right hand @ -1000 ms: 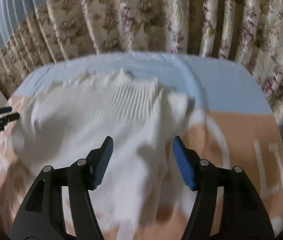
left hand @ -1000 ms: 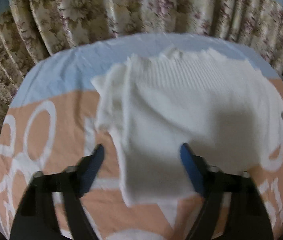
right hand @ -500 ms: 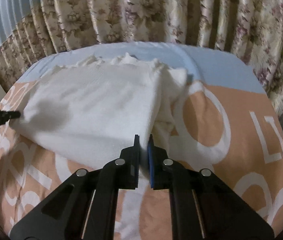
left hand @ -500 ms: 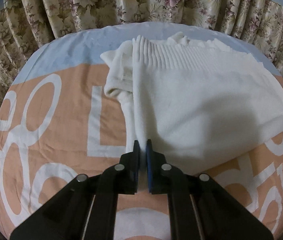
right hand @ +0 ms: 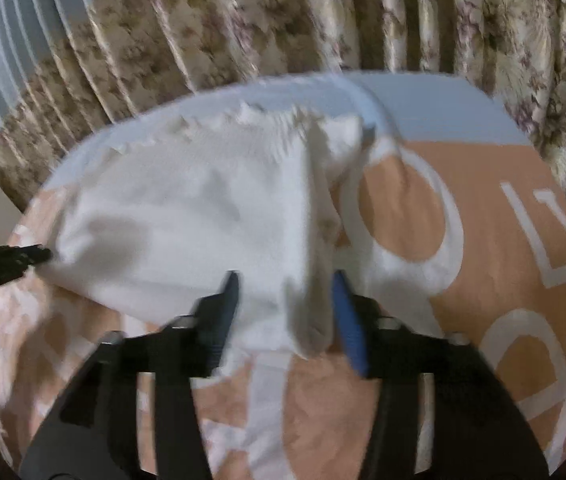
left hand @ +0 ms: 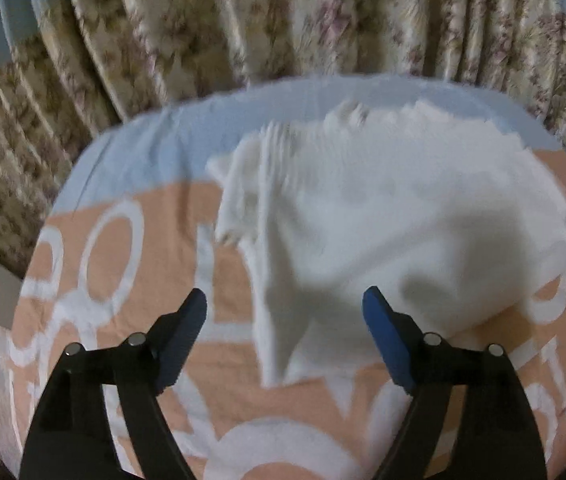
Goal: Fold small clothes
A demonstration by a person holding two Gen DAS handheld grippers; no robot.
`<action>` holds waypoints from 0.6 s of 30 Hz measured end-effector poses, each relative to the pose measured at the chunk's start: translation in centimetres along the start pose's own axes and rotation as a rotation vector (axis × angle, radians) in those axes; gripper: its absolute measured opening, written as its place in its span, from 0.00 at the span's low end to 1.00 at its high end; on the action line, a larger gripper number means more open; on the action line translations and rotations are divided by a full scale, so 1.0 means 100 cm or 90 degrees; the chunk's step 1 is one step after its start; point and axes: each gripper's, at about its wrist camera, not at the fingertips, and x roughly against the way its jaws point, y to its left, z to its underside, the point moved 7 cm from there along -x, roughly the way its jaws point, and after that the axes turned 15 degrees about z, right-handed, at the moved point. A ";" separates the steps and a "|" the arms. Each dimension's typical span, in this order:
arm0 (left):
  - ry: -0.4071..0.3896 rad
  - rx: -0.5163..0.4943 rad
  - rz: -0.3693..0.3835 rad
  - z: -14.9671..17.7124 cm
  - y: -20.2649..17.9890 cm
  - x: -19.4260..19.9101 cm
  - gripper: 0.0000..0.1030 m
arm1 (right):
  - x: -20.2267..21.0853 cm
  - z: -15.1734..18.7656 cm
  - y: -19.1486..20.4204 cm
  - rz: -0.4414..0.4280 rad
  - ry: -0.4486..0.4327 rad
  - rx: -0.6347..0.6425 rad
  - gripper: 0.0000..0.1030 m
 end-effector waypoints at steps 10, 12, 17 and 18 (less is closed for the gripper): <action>-0.001 -0.032 0.105 -0.061 -0.040 -0.077 0.81 | -0.037 -0.044 0.084 -0.038 -0.040 0.100 0.61; 0.016 -0.032 0.089 -0.063 -0.035 -0.093 0.80 | -0.052 -0.050 0.101 -0.038 -0.036 0.129 0.54; 0.006 -0.027 0.077 -0.058 -0.016 -0.101 0.82 | -0.087 -0.052 0.110 0.011 0.002 0.180 0.48; 0.004 -0.026 0.073 -0.055 -0.013 -0.098 0.82 | -0.092 -0.050 0.106 0.028 0.006 0.187 0.45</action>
